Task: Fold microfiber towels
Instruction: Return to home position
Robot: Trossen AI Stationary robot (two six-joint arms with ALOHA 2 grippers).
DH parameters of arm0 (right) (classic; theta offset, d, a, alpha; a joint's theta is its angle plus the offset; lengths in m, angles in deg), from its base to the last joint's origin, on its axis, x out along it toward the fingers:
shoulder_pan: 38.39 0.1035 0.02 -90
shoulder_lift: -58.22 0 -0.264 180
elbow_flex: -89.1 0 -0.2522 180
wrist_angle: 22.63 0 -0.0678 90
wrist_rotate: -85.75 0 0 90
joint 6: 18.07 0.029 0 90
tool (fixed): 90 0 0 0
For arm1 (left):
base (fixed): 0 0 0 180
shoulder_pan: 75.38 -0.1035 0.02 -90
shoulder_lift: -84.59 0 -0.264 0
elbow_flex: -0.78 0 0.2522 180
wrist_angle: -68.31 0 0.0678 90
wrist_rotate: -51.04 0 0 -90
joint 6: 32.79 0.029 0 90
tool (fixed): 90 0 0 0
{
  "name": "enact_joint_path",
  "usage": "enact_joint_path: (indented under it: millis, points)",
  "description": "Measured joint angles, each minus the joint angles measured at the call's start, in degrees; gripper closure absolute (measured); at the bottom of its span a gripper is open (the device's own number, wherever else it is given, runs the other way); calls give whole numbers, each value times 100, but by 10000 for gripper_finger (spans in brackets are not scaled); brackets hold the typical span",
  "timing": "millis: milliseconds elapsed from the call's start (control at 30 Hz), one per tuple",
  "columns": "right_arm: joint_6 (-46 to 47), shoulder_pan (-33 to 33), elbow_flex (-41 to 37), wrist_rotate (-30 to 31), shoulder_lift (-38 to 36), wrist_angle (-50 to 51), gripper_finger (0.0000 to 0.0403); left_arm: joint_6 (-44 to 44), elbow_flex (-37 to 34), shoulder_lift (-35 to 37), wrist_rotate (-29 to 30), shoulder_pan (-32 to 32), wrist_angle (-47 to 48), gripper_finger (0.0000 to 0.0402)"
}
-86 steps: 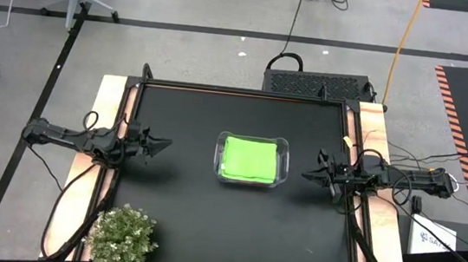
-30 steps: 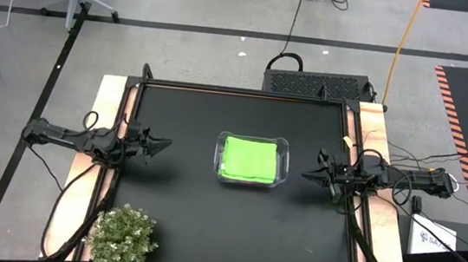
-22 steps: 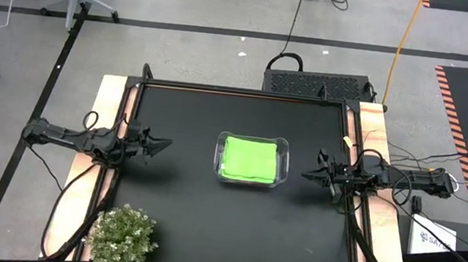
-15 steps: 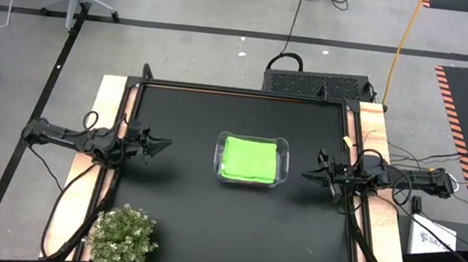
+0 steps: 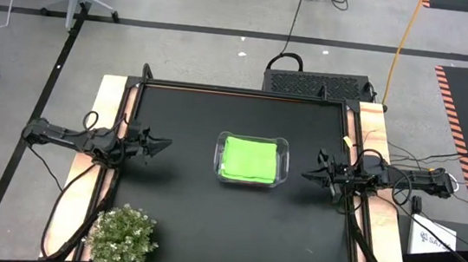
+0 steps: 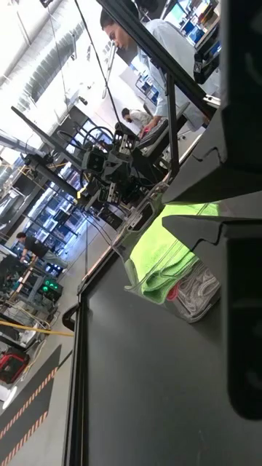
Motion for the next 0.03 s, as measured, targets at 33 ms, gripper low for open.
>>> enact_joint_path:
  millis: [33]
  points:
    - [0, -1, -1, -1, 0, 0, 403, 0, 0, 0, 0, 0, 0, 366]
